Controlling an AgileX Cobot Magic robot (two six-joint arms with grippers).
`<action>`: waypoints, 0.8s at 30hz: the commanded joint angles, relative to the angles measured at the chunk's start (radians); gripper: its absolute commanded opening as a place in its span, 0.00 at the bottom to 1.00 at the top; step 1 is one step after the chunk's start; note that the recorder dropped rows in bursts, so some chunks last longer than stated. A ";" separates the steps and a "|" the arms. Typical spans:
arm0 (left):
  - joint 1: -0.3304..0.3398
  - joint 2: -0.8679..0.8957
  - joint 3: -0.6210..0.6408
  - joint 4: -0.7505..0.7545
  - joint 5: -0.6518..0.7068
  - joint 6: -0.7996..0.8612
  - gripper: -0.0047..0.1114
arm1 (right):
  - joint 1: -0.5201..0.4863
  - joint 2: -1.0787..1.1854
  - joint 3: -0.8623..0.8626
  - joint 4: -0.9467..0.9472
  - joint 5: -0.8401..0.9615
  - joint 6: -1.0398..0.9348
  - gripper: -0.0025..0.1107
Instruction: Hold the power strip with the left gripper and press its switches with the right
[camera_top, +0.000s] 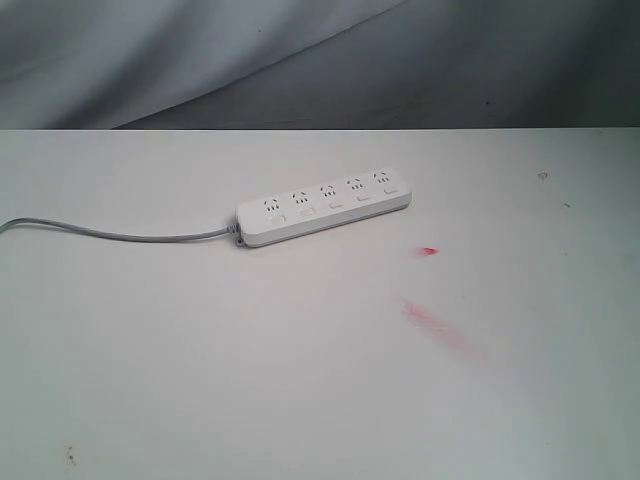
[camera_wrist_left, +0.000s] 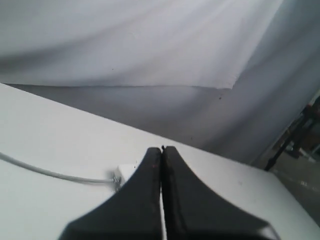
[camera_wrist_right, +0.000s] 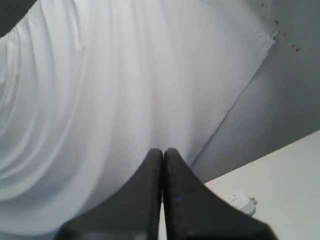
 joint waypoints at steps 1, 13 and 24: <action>0.003 0.188 -0.142 -0.008 0.140 0.110 0.04 | -0.004 0.165 -0.146 -0.034 0.109 -0.158 0.02; 0.003 0.549 -0.395 -0.008 0.196 0.298 0.04 | 0.042 0.769 -0.592 0.168 0.523 -0.714 0.02; 0.003 0.953 -0.644 -0.008 0.258 0.345 0.04 | 0.042 1.235 -0.900 0.299 0.595 -0.908 0.02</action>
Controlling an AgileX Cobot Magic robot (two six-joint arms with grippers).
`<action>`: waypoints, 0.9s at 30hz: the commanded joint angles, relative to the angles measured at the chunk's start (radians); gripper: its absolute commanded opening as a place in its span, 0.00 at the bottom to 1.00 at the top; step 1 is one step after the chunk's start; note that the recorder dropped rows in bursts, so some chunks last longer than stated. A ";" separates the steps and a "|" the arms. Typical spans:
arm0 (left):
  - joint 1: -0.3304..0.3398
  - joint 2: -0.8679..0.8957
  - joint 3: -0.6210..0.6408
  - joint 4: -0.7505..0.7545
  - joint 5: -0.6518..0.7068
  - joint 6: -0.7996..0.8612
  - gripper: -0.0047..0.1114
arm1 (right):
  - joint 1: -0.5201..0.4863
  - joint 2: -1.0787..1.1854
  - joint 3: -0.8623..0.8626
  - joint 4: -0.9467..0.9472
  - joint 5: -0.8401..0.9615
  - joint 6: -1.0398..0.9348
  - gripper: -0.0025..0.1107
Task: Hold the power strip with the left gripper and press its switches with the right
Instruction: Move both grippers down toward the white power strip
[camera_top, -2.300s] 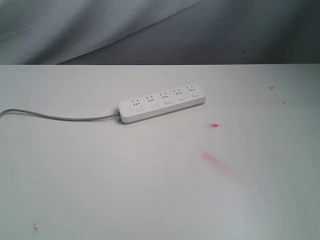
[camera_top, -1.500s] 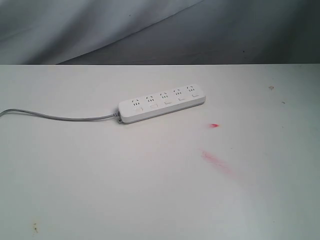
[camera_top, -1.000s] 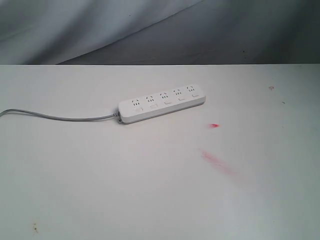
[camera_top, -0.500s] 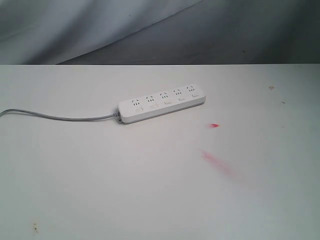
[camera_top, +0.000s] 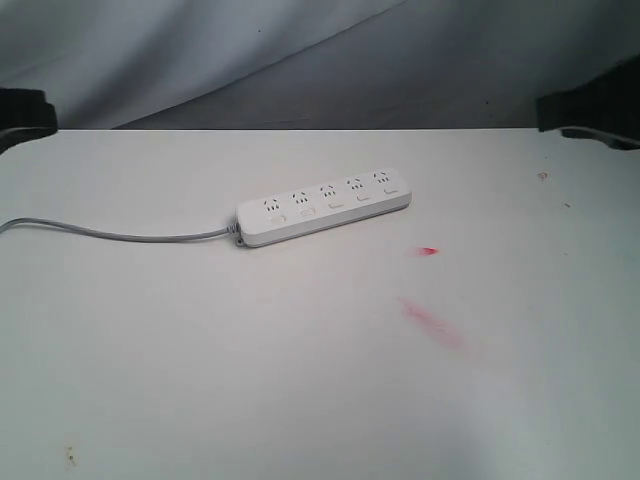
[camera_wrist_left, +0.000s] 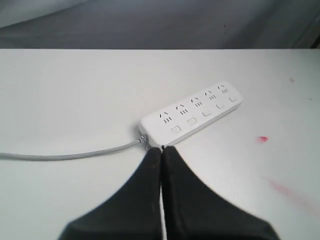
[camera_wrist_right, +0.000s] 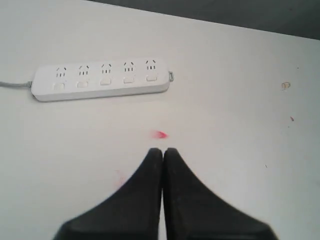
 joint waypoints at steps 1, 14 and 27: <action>0.003 0.154 -0.103 -0.005 0.024 0.020 0.04 | 0.002 0.155 -0.109 0.029 0.003 -0.043 0.02; 0.003 0.563 -0.457 -0.005 0.198 0.217 0.04 | 0.000 0.596 -0.477 0.030 0.073 -0.129 0.02; -0.087 1.011 -0.877 0.186 0.417 0.236 0.04 | -0.043 1.059 -1.002 0.142 0.386 -0.184 0.02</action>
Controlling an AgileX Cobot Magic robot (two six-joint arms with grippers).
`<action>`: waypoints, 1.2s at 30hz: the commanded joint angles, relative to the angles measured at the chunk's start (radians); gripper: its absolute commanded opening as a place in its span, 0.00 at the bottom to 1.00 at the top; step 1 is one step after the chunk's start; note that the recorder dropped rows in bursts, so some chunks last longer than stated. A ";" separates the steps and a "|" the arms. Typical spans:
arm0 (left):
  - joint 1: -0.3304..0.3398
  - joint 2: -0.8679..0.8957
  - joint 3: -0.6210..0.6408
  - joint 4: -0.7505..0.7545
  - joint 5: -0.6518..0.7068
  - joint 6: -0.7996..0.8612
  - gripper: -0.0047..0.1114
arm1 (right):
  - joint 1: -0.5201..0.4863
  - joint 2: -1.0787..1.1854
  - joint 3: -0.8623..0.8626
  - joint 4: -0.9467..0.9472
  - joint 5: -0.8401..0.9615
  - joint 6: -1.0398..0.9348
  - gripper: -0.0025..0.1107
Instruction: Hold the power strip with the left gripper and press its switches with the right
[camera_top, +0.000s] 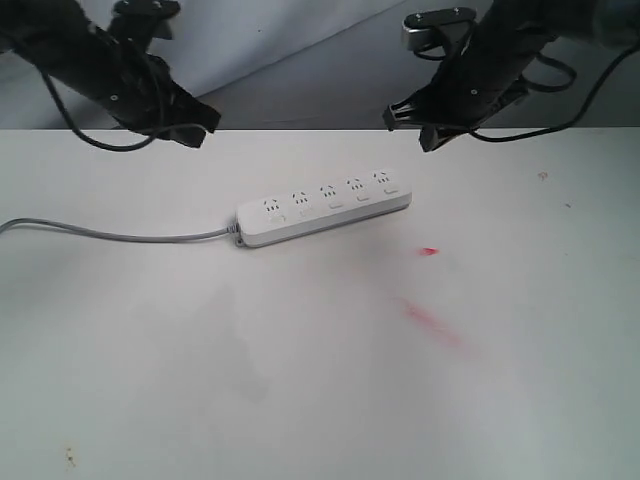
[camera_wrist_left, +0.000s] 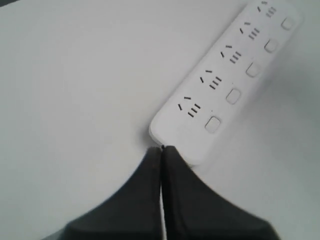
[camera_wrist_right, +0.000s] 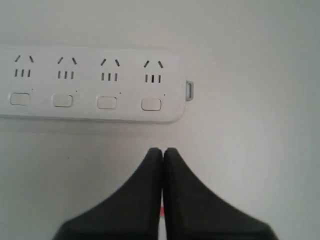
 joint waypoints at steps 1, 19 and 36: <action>-0.064 0.133 -0.147 0.111 0.113 0.003 0.04 | -0.038 0.118 -0.165 0.090 0.107 -0.041 0.02; -0.094 0.369 -0.324 0.132 0.161 -0.047 0.04 | -0.047 0.341 -0.362 0.220 0.101 -0.107 0.02; -0.094 0.417 -0.324 0.094 0.155 -0.047 0.04 | -0.018 0.374 -0.362 0.235 0.112 -0.139 0.02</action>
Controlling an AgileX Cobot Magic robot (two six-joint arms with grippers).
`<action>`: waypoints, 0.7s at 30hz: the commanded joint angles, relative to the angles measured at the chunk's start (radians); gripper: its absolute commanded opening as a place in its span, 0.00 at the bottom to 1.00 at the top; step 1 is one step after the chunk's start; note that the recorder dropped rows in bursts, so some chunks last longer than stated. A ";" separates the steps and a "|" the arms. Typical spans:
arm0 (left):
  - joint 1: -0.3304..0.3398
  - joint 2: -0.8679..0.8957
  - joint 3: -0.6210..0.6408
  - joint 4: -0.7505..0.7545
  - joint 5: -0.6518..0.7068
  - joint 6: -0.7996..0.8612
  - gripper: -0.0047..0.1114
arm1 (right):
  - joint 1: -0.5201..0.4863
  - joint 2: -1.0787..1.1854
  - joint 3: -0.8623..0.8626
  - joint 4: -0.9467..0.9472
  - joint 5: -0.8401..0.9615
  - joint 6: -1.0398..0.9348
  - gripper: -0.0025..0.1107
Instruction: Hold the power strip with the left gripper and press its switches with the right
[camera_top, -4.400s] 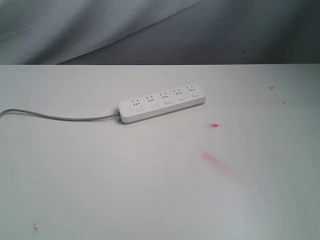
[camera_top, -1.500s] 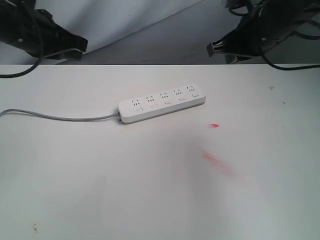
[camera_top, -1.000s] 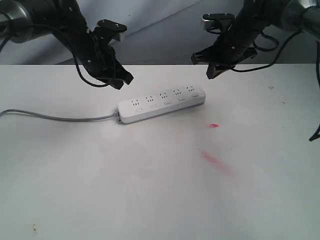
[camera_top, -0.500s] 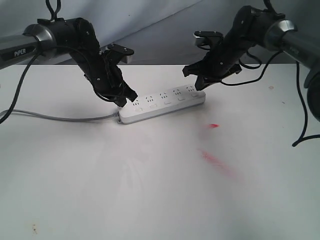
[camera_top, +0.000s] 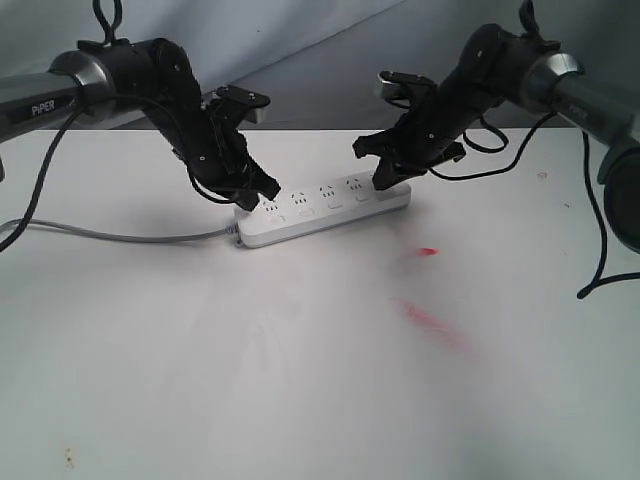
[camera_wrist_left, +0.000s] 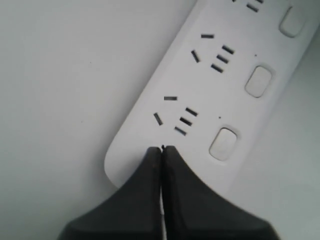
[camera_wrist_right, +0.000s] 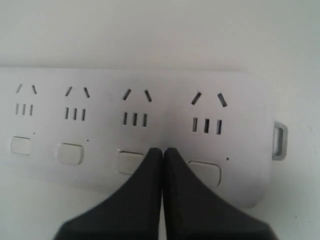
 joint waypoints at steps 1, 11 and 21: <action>-0.005 0.038 -0.005 -0.008 0.030 -0.010 0.04 | 0.022 -0.002 -0.007 -0.116 -0.002 0.011 0.02; -0.005 0.074 -0.005 -0.001 0.043 -0.002 0.04 | 0.037 -0.002 -0.007 -0.255 -0.035 0.056 0.02; -0.005 0.074 -0.005 -0.001 0.039 -0.002 0.04 | 0.037 -0.014 -0.007 -0.268 -0.099 0.077 0.02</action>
